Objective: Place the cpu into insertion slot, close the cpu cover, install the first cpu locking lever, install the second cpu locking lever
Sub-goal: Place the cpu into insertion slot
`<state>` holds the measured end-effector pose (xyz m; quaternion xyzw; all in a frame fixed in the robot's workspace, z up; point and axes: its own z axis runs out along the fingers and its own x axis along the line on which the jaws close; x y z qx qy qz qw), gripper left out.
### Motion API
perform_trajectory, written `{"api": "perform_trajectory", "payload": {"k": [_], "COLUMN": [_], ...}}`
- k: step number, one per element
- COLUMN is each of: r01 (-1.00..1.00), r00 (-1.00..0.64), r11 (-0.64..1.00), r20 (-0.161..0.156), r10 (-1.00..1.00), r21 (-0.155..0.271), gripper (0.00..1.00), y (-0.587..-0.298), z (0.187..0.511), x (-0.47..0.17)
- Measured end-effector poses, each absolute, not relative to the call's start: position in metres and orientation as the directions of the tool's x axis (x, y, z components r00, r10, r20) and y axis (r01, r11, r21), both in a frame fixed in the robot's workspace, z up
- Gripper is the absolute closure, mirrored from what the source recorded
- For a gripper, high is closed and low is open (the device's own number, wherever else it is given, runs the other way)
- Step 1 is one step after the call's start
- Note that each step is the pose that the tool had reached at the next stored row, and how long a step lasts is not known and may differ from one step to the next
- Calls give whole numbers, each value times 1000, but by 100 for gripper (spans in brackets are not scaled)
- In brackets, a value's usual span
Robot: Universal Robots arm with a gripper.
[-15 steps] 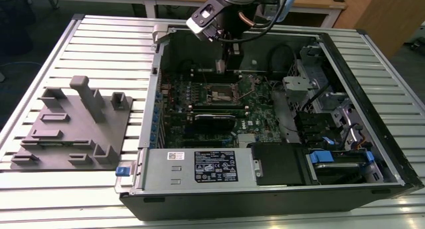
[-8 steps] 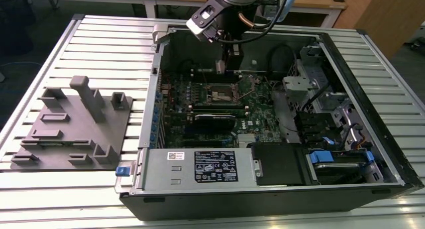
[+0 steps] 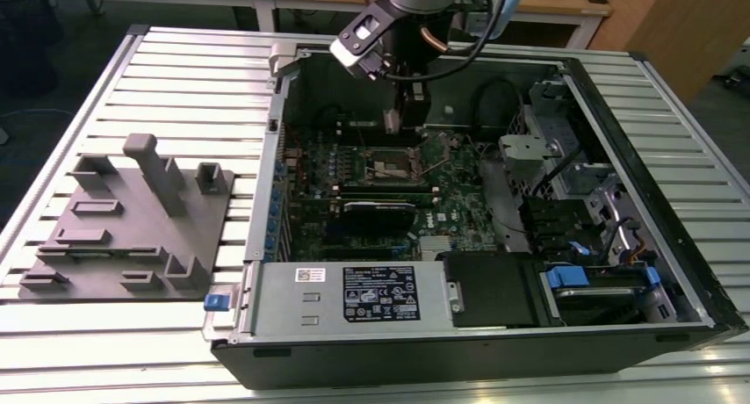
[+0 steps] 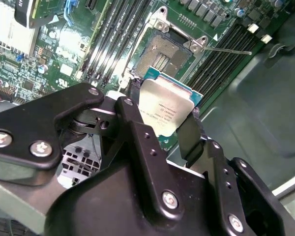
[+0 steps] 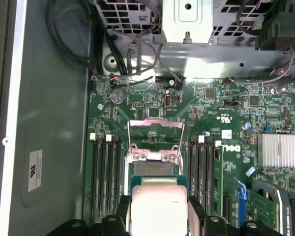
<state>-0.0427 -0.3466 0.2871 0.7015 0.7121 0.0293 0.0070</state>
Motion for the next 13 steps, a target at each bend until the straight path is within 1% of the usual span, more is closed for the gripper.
{"api": "perform_trajectory", "payload": {"k": [8,13], "r01": [998,998], "r00": [-12,-10], "r11": [10,8], "r20": [31,30], "r10": [999,999], "r21": [61,61], "gripper": [46,46], "y": [-346,-346], "z": [278,267], "x": [-43,-43]}}
